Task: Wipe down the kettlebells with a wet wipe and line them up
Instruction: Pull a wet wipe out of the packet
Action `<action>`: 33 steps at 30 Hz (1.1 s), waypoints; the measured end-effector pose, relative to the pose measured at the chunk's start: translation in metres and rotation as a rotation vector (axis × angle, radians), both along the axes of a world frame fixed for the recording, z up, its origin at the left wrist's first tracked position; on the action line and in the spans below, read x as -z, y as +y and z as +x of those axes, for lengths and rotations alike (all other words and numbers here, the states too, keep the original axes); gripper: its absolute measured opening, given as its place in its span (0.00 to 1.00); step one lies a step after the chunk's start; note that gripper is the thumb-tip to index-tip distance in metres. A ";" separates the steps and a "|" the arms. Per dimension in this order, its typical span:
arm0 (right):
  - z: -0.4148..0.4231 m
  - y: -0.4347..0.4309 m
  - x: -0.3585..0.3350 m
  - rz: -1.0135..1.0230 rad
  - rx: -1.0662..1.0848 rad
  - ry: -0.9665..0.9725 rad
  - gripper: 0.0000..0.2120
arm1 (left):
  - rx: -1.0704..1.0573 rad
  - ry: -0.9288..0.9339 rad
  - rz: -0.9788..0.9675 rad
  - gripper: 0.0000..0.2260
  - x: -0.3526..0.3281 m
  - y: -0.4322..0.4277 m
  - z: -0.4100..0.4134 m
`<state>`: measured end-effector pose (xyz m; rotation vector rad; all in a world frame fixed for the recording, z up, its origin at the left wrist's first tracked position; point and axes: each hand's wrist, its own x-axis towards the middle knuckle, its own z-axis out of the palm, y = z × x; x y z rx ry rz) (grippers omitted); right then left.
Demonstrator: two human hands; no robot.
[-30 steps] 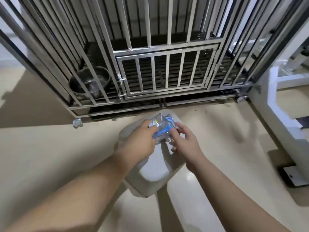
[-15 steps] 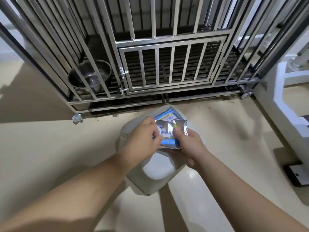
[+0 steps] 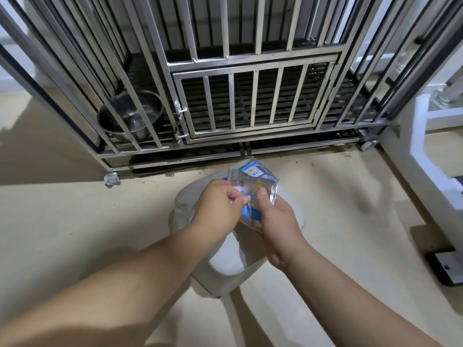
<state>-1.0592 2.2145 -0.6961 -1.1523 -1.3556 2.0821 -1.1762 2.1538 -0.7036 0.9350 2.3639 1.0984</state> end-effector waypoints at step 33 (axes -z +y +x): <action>0.012 0.014 -0.023 -0.191 0.014 -0.014 0.13 | -0.114 -0.591 -0.020 0.17 -0.045 -0.007 -0.007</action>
